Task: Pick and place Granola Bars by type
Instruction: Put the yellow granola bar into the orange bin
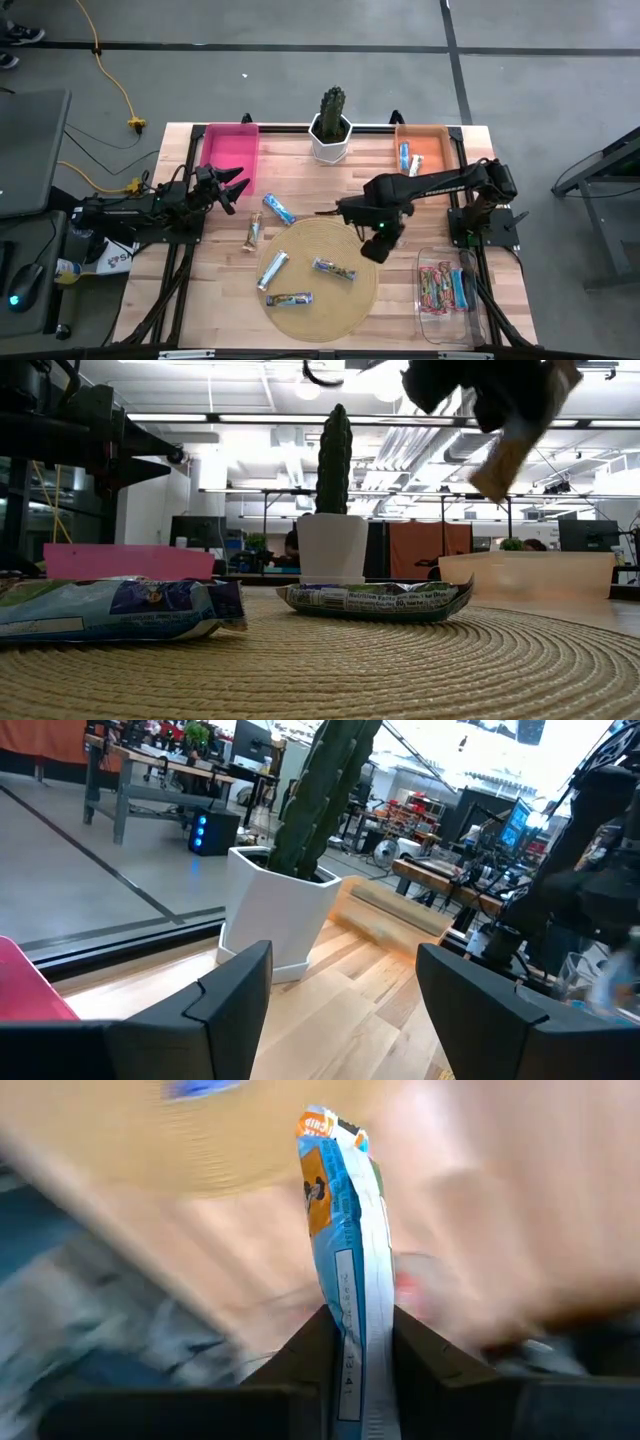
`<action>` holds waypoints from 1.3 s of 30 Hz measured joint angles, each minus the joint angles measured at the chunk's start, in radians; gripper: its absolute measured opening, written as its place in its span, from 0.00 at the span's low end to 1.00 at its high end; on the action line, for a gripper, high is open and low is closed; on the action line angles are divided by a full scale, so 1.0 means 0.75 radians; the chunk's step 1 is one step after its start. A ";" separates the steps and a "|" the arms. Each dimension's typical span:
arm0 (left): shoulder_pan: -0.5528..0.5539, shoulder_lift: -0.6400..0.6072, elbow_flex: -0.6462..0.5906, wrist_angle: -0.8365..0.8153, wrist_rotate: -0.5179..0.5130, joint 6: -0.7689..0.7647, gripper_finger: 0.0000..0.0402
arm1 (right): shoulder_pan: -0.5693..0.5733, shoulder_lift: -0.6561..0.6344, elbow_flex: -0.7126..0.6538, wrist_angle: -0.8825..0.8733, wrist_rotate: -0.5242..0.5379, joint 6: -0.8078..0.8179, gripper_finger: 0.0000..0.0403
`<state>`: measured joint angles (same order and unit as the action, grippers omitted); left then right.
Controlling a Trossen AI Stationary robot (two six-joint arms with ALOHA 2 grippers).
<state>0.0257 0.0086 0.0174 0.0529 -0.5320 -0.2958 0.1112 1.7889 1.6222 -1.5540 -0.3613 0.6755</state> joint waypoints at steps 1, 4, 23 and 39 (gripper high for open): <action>0.000 0.000 0.000 0.000 0.000 0.000 0.61 | 0.000 0.000 0.000 -0.023 0.076 0.020 0.14; 0.000 0.000 0.000 0.000 0.000 0.000 0.61 | -0.001 -0.017 -0.015 -0.008 0.265 0.074 0.14; 0.000 0.000 0.000 0.000 0.000 0.000 0.61 | -0.046 -0.066 -0.457 -0.019 0.965 0.411 0.13; 0.000 0.000 0.000 0.000 0.000 0.000 0.61 | -0.479 -0.665 -0.884 0.213 1.206 0.578 0.13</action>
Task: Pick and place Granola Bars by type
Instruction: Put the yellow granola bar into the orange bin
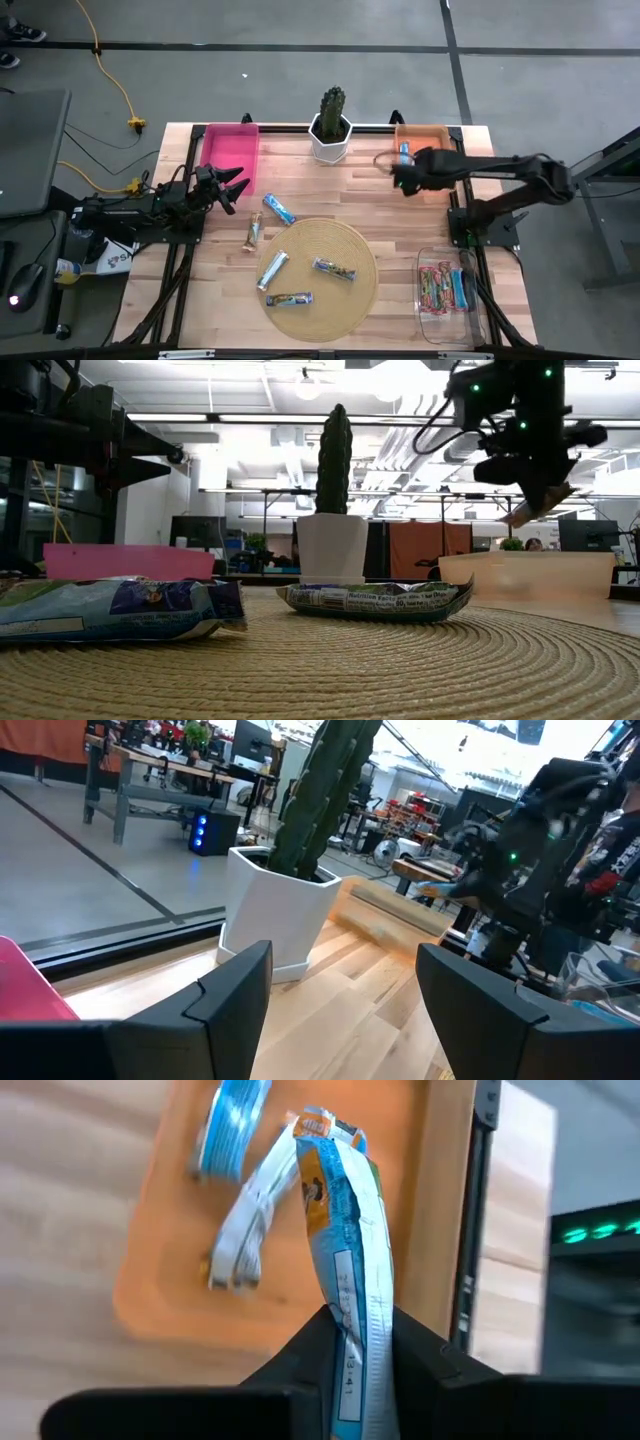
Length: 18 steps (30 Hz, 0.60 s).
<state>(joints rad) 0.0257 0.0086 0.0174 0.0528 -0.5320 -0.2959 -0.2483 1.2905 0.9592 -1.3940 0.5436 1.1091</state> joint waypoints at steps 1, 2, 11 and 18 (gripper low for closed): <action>-0.001 0.000 0.000 0.000 0.000 0.000 0.61 | -0.047 -0.035 -0.026 0.046 -0.003 -0.023 0.14; 0.000 0.000 0.000 0.000 0.000 0.000 0.61 | -0.095 -0.070 -0.051 0.096 -0.007 -0.051 0.14; 0.000 0.000 0.000 0.000 0.000 0.000 0.61 | -0.519 -0.182 -0.251 0.591 -0.221 -0.443 0.13; 0.000 0.000 0.000 0.000 0.000 0.000 0.61 | -0.725 -0.133 -0.334 0.907 -0.372 -0.504 0.15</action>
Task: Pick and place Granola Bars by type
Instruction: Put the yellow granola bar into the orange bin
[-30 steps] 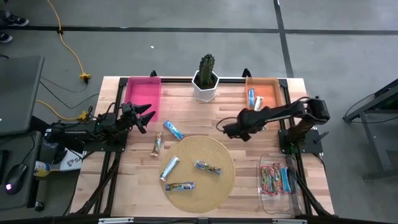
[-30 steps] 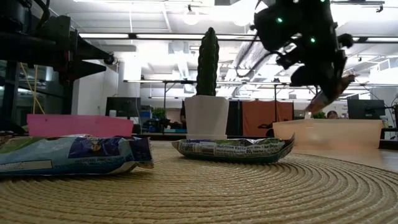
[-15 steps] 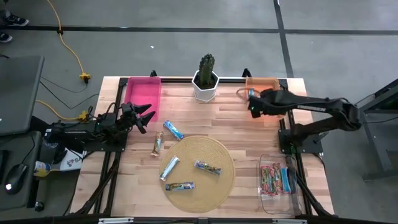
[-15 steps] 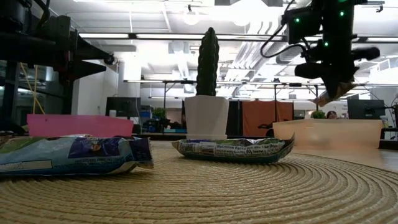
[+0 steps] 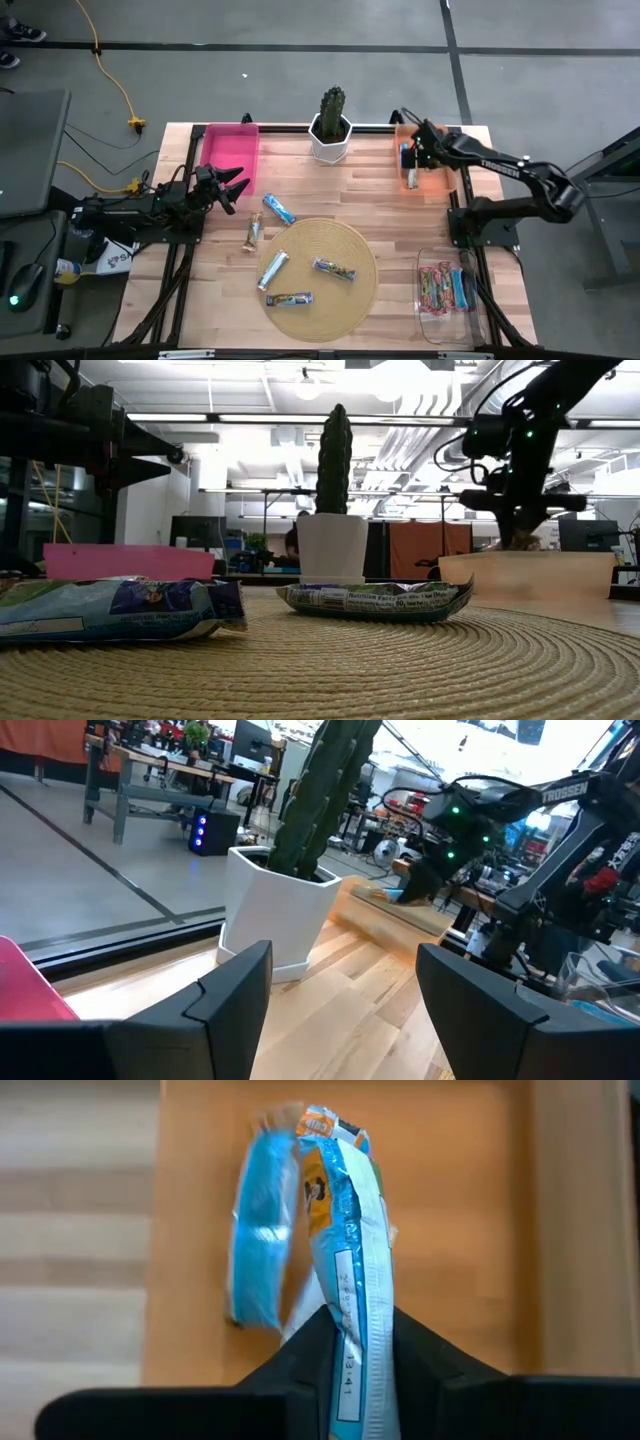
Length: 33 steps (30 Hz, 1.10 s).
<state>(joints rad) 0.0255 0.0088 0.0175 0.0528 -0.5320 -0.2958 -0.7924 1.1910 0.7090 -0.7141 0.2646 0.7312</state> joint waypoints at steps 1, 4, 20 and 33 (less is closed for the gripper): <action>0.000 0.000 0.000 0.000 0.000 0.000 0.61 | -0.016 0.008 -0.002 0.033 -0.014 -0.009 0.16; 0.000 0.000 0.000 0.000 0.000 0.000 0.61 | -0.056 0.032 -0.003 0.139 -0.051 -0.024 0.17; 0.000 0.000 0.000 0.000 0.000 0.000 0.61 | -0.105 0.141 -0.003 0.246 -0.122 -0.117 0.31; 0.000 0.000 0.000 0.000 0.000 0.000 0.61 | -0.094 0.139 0.023 0.320 -0.350 -0.268 0.39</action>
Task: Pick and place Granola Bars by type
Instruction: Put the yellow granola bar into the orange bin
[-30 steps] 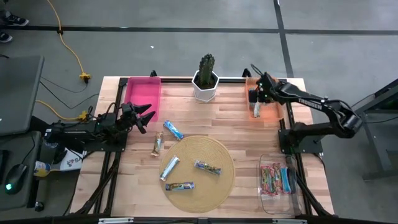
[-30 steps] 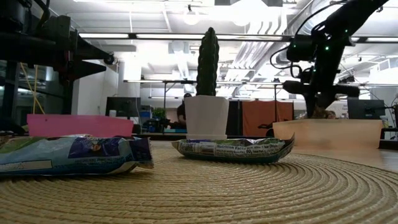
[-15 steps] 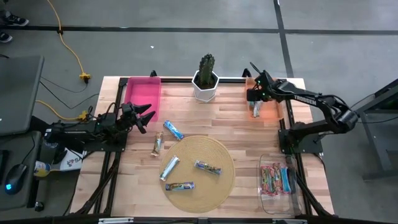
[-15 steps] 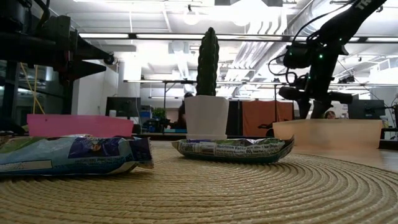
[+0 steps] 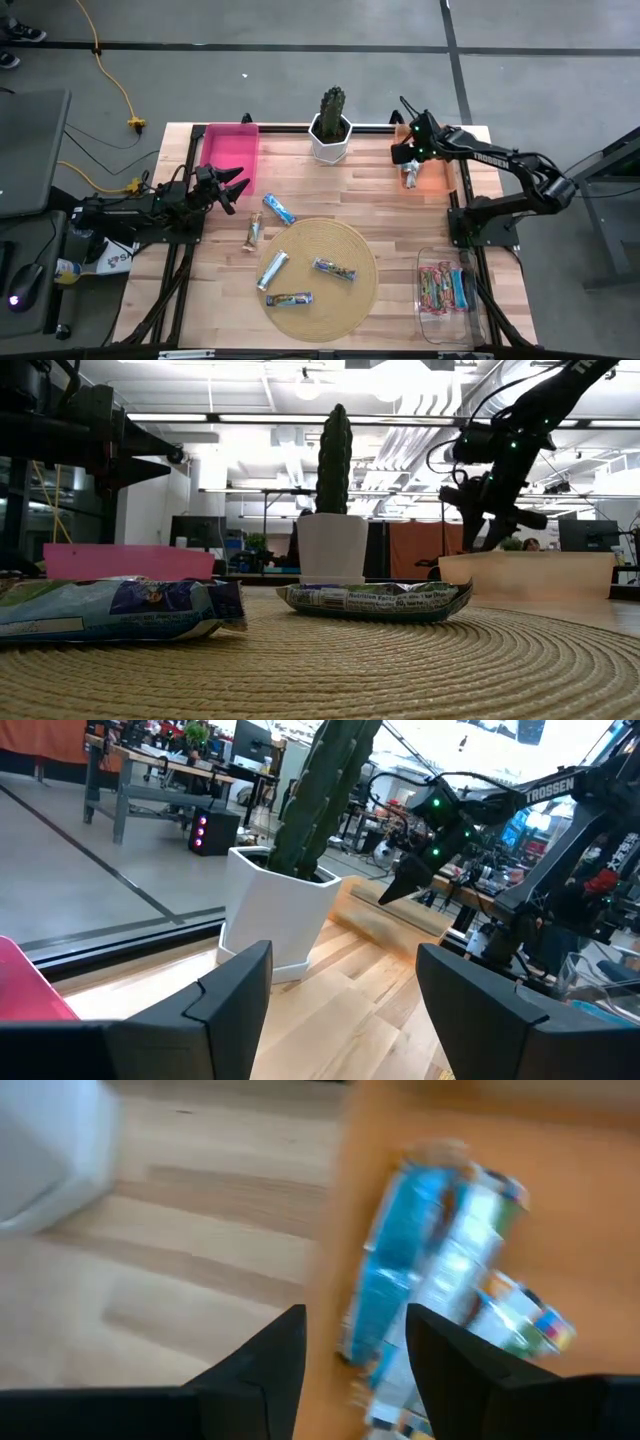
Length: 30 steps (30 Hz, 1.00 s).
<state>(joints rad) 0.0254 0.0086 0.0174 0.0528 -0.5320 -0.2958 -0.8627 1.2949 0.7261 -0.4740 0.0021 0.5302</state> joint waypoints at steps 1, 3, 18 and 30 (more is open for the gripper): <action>0.000 0.000 0.000 0.000 0.000 0.000 0.61 | 0.006 0.000 0.015 0.000 -0.015 -0.021 0.39; 0.000 0.000 0.001 0.000 0.000 -0.001 0.61 | 0.023 0.000 0.048 -0.005 -0.042 -0.060 0.39; 0.000 0.000 0.000 0.000 0.000 0.000 0.61 | 0.229 -0.001 0.356 -0.381 -0.098 -0.137 0.39; 0.001 0.000 0.000 0.000 0.000 0.000 0.61 | 0.569 -0.001 0.412 -0.542 -0.306 0.023 0.39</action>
<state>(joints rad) 0.0257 0.0088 0.0177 0.0528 -0.5319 -0.2960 -0.4359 1.2942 1.0351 -0.8808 -0.2273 0.5471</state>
